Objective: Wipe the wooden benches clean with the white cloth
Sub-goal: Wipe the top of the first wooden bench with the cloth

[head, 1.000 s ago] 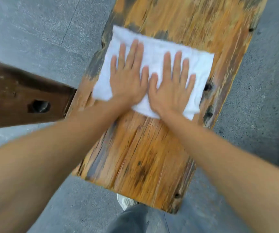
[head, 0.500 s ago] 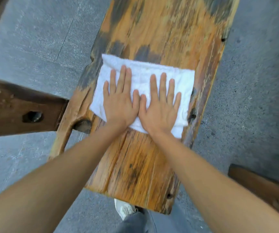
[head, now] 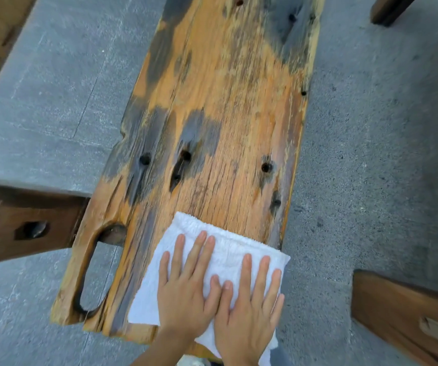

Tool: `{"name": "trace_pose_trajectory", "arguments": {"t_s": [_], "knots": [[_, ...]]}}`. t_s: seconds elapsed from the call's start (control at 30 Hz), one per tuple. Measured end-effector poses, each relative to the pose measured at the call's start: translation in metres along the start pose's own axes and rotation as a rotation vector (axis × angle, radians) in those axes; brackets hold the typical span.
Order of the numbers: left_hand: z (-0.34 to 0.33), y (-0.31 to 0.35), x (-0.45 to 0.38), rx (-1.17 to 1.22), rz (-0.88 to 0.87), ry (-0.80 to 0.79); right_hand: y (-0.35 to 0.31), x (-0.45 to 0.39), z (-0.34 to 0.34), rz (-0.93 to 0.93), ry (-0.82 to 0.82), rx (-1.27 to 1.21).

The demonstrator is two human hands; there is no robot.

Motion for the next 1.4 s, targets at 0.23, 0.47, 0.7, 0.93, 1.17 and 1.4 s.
{"name": "trace_pose_trajectory", "arguments": {"t_s": [0.23, 0.47, 0.7, 0.93, 1.17, 1.4], "knots": [[0.043, -0.028, -0.178, -0.027, -0.097, 0.082, -0.104, -0.136, 0.011, -0.119, 0.079, -0.042], [0.077, -0.061, -0.336, -0.071, -0.049, 0.165, -0.201, -0.291, 0.021, -0.047, -0.009, -0.034], [0.091, -0.074, -0.405, -0.118, -0.003, 0.178, -0.243, -0.347, 0.03, 0.018, 0.026, -0.01], [0.091, -0.075, -0.408, -0.129, -0.029, 0.108, -0.245, -0.347, 0.032, 0.083, 0.032, 0.02], [0.127, -0.108, -0.556, -0.013, 0.185, 0.177, -0.352, -0.51, 0.051, 0.364, -0.014, 0.044], [0.159, -0.141, -0.695, -0.044, 0.207, 0.235, -0.443, -0.621, 0.054, 0.314, 0.013, -0.023]]}}
Point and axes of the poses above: each hand's wrist, its own x-axis away from the middle knuckle, its own z-axis out of the back of the hand, y = z × x, the point moved 3 cm from there along -x, towards the middle knuckle, and after that the axes turned 15 degrees about -z, right-handed, at the moved point
